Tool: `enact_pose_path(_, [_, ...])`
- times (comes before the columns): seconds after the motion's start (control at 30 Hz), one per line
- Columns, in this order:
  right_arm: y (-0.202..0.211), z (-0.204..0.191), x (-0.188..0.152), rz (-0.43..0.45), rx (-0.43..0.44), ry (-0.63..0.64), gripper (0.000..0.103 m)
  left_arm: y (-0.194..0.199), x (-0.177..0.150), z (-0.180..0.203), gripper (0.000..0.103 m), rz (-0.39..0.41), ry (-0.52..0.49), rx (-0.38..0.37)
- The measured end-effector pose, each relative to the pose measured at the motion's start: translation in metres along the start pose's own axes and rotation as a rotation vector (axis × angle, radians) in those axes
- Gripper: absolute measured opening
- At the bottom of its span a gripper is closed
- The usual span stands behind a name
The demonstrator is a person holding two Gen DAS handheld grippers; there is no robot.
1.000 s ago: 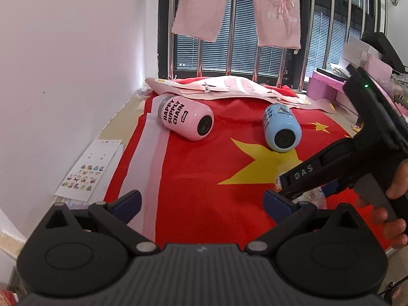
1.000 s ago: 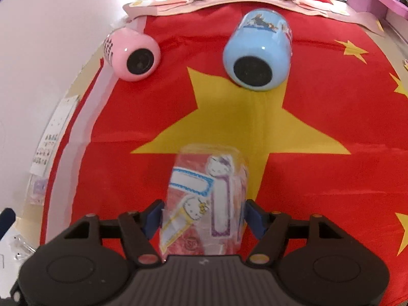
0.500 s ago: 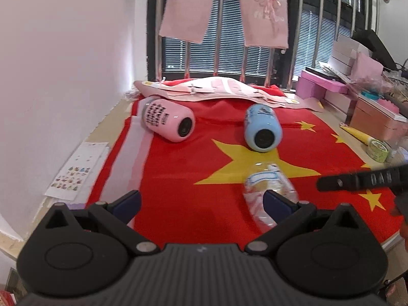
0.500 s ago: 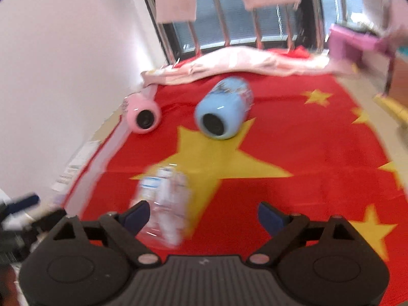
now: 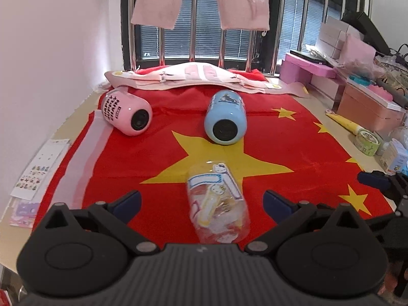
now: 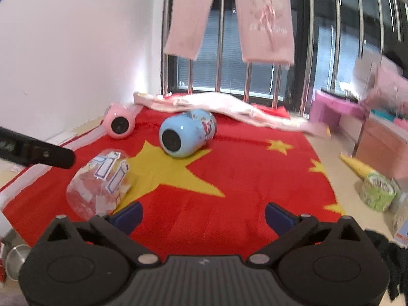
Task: Flip cup upright
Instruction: 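Close the left tool around the lying cup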
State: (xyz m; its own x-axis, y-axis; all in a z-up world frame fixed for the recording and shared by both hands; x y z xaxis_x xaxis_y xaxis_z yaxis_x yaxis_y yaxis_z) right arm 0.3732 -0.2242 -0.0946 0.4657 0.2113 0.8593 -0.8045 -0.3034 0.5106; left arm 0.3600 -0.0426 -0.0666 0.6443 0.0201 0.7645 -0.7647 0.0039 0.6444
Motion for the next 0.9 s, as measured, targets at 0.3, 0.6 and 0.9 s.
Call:
enact_pose_path(0.3, [-0.018,0.017,0.000,0.058,-0.002,-0.014,0.103,-0.042,0.015,0.008,0.103,-0.089,0.008,0.036])
enact_pose_path(0.6, [-0.033,0.034,-0.001,0.050,0.000,-0.039,0.103,-0.108,0.016,0.008,0.102,-0.397,0.069,0.006])
enact_pose_path(0.9, [-0.037,0.027,0.002,0.043,0.007,-0.020,0.103,-0.128,0.013,0.000,0.062,-0.511,0.084,-0.021])
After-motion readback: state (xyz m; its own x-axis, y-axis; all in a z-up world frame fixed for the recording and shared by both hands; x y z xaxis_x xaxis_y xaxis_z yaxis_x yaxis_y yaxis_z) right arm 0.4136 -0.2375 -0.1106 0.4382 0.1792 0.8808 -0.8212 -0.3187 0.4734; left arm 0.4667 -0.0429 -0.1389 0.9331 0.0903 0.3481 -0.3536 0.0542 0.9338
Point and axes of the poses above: each gripper's, at about its wrist camera, not at the fingertips, and y roughly against the way its jaws point, z to its right, x to its top, the point moved 10 cm from there along -y, roughly the way its jaws point, and after that the axes turned 2 degrees about -z, right-handed, at the moved point
